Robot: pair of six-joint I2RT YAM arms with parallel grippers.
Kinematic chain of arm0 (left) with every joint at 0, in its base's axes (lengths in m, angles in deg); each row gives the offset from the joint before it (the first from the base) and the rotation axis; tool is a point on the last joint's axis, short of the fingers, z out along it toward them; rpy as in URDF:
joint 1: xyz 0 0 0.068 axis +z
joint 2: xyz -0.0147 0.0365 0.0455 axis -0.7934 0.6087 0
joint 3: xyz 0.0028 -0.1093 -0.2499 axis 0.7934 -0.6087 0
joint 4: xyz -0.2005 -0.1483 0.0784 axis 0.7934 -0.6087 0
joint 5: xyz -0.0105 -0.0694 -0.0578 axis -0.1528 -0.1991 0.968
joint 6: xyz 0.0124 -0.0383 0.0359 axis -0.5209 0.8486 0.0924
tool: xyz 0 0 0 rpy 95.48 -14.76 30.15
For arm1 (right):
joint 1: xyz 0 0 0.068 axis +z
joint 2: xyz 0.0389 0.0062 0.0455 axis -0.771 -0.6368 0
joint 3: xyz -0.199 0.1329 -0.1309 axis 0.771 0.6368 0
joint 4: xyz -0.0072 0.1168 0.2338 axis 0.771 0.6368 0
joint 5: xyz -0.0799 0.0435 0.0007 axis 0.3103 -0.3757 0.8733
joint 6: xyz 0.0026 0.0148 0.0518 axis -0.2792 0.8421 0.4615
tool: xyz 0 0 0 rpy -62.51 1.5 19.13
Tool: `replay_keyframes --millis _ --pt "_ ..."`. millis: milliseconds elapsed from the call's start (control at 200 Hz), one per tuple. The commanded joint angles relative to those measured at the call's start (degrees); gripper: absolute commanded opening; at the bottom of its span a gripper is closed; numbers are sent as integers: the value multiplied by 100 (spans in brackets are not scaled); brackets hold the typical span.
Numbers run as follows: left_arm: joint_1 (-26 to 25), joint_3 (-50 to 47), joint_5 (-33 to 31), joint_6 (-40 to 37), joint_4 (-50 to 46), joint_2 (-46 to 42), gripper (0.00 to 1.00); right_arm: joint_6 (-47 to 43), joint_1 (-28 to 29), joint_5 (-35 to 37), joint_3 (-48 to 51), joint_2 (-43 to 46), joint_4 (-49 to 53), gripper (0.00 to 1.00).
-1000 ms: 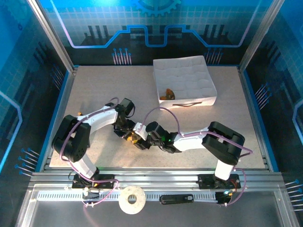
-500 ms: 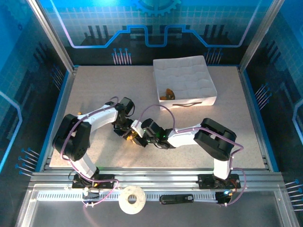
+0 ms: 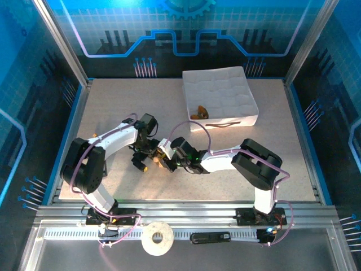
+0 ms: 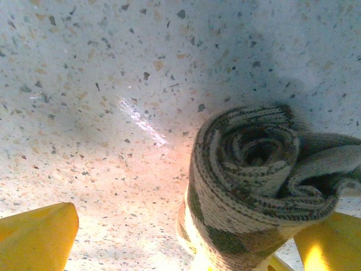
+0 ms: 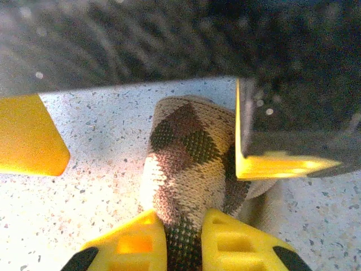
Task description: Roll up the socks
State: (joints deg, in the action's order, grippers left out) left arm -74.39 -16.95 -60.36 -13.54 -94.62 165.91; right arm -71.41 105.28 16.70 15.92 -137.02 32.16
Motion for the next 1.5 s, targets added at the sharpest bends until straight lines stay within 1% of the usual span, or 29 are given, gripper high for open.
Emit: replay_keyframes --millis 0,155,280,400,505,660,790,961,986,1051,1121,1261,1296,1331,1366,1401,1456,1496 --pt "1 265 134 192 93 -34 99 68 -38 -53 178 -368 1015 0" --pt "7 129 60 463 527 -104 99 83 -25 -75 141 -398 1064 0" --pt "17 -83 -65 757 929 -340 99 107 -16 -54 116 -432 1117 0" --pt "64 -68 -103 806 844 -415 99 112 -12 -24 137 -423 1094 0" --pt "132 230 367 556 334 63 99 95 1 -27 125 -417 1085 0" --pt "58 654 636 59 -101 706 99 86 -5 -3 112 -426 1090 0" --pt "3 852 449 -207 -526 1038 99 93 -3 0 109 -408 1082 0" --pt "-26 793 442 -379 -273 1445 99 108 1 8 129 -399 1065 0" --pt "-32 755 459 -387 -246 1471 95 112 -1 14 138 -403 1065 0" --pt "-52 545 499 -324 -80 1390 81 108 -3 33 138 -391 1082 0" --pt "-87 320 489 -214 41 1149 58 113 -12 64 138 -381 1099 0" --pt "-141 68 571 -87 171 649 19 112 -35 53 104 -382 1143 0" --pt "-143 -2 596 -62 220 500 13 103 -43 48 86 -379 1150 0" --pt "-141 -70 654 -31 302 364 10 103 -55 46 69 -360 1157 1" --pt "-147 -126 724 -4 385 256 7 103 -87 35 59 -306 1154 6" --pt "-137 -159 792 47 400 150 5 92 -111 24 50 -205 1148 14" --pt "-127 -186 886 105 440 0 5 69 -173 10 59 57 1152 33" --pt "-115 -164 927 131 453 -106 4 56 -219 37 95 361 1153 43"
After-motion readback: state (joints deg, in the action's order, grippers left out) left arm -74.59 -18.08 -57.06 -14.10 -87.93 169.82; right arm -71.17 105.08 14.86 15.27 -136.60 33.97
